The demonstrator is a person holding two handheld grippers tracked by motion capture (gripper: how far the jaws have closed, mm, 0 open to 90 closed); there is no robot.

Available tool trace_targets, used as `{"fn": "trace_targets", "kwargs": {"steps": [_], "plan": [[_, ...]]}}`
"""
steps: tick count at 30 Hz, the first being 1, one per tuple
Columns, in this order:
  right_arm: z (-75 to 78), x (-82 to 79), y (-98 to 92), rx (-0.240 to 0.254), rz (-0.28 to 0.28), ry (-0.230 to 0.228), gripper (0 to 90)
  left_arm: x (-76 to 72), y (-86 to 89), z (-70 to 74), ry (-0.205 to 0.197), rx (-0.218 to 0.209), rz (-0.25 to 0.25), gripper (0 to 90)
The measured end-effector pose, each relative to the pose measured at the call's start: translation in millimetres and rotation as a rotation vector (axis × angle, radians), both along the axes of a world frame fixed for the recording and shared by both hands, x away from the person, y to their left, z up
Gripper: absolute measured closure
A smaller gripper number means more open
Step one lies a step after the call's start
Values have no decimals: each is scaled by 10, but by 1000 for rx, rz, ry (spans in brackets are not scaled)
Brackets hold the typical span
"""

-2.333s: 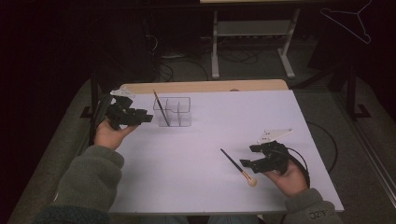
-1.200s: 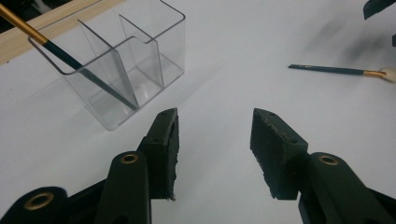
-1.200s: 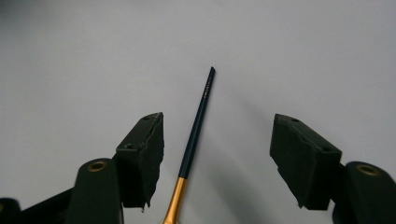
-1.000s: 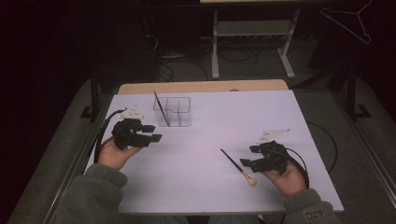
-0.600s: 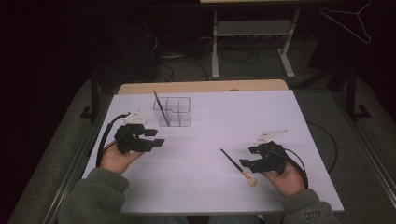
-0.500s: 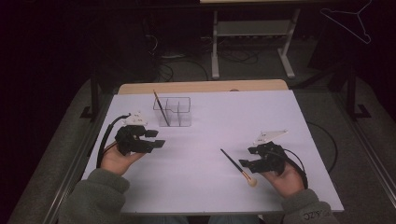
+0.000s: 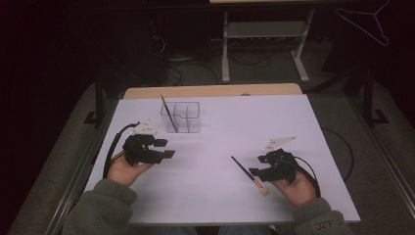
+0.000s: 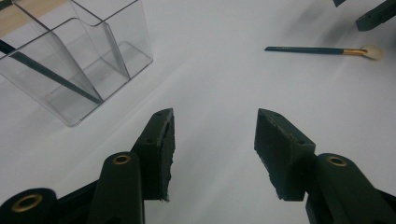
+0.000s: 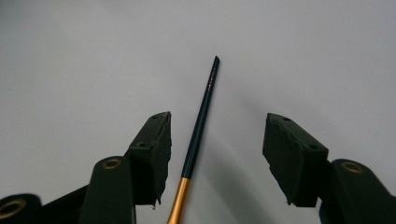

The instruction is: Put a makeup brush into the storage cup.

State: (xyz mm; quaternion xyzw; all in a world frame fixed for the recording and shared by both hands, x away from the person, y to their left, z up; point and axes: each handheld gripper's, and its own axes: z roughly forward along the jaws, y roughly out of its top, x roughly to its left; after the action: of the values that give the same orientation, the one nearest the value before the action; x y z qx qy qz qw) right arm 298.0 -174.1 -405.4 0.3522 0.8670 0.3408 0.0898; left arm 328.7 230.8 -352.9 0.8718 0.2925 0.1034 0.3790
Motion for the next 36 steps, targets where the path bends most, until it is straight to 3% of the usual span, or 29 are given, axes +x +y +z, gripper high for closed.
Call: {"fn": "trace_targets", "kwargs": {"steps": [8,22,25,36], "plan": [[-73,6,88,-42,-5,24,439,-22,14,-20,-2,-2,-10,465],[-100,-39,125,-31,2,41,457,-26,24,-18,-2,-21,-8,455],[-108,-42,138,-33,-19,60,469,-24,29,-9,-5,-19,-10,455],[-192,-30,196,-62,-15,102,589,-43,24,0,-4,-17,-13,446]]}}
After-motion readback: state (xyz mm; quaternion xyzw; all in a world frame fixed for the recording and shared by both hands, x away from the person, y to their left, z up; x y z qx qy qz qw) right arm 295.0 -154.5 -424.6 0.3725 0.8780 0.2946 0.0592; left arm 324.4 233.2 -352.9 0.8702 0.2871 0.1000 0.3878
